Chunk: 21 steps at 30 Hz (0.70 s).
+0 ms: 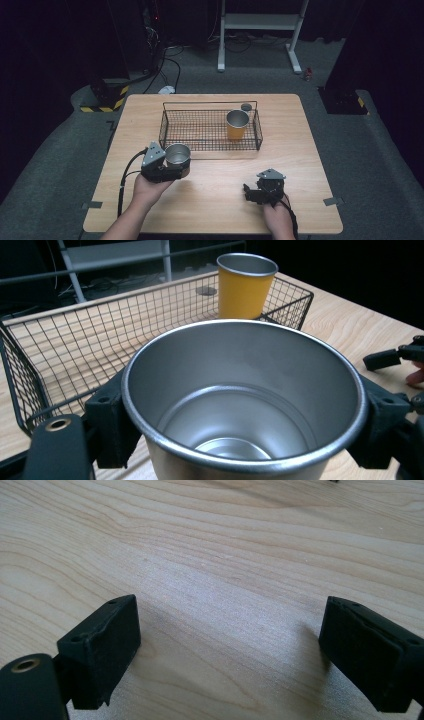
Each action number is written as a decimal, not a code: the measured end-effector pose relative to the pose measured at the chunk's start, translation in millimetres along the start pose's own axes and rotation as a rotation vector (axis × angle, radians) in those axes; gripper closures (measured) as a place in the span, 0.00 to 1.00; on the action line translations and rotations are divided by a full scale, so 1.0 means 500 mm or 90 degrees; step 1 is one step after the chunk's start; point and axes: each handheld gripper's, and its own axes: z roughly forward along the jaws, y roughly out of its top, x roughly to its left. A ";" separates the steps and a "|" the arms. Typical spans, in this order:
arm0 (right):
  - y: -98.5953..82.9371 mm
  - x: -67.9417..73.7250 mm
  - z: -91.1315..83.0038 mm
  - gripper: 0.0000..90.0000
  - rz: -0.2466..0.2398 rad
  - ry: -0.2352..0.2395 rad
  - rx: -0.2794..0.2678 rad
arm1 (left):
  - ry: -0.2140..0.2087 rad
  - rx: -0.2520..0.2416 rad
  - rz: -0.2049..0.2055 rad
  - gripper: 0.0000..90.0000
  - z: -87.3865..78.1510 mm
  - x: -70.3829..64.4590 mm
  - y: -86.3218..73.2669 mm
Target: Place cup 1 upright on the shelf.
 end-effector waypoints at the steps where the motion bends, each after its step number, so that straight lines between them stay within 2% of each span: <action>1: 0.000 0.000 0.000 0.11 0.000 0.000 0.000 | -0.002 0.000 -0.003 0.21 0.001 0.000 0.003; 6: 0.000 0.000 0.000 0.10 0.000 0.000 0.000 | 0.001 0.001 0.008 0.21 0.007 0.001 0.018; 17: 0.000 -0.001 0.000 0.10 -0.004 0.004 0.001 | -0.003 -0.016 -0.008 0.21 0.021 0.016 0.057; 21: 0.000 -0.001 0.000 0.10 -0.003 0.004 0.001 | -0.001 -0.022 -0.006 0.21 0.025 0.022 0.070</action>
